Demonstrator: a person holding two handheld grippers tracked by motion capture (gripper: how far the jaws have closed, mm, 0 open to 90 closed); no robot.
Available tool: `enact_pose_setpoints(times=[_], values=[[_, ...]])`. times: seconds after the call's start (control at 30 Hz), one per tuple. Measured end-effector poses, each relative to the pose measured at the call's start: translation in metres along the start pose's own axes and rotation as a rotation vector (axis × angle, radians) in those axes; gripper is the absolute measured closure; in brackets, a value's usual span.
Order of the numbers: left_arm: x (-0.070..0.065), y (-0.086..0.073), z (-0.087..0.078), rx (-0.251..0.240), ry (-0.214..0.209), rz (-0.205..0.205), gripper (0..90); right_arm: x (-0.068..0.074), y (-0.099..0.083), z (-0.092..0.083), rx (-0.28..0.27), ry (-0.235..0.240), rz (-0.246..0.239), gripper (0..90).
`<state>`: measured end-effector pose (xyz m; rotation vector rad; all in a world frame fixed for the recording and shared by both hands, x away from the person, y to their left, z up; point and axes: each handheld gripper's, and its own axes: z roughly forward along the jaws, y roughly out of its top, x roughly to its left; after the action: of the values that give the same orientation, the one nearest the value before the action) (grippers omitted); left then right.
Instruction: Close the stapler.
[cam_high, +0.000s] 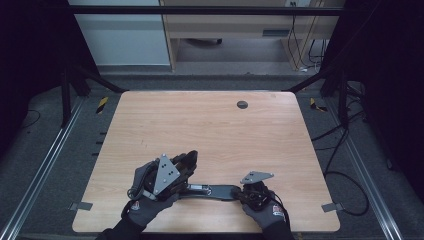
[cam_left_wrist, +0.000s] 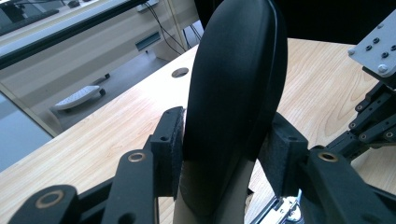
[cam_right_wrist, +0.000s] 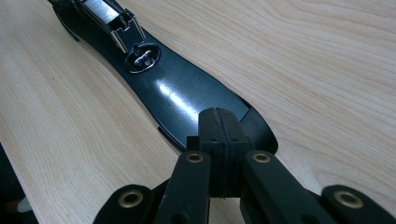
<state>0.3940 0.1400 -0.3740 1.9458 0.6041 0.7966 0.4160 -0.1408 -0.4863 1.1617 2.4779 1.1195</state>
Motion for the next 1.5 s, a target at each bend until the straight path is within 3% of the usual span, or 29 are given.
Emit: enact_pose_setpoints(times=[0.2,0.6,1.5], values=[[-0.004,0.0,0.004,0.003,-0.009,0.007,53.2,0.0,0.0,0.0,0.0,0.001,0.002,90.0],[-0.019,0.002,0.019,0.029,-0.03,0.058,51.4,0.0,0.0,0.0,0.0,0.002,0.0,90.0],[-0.033,0.001,0.033,0.057,-0.047,0.125,50.3,0.001,0.0,0.001,-0.002,-0.001,-0.006,90.0]])
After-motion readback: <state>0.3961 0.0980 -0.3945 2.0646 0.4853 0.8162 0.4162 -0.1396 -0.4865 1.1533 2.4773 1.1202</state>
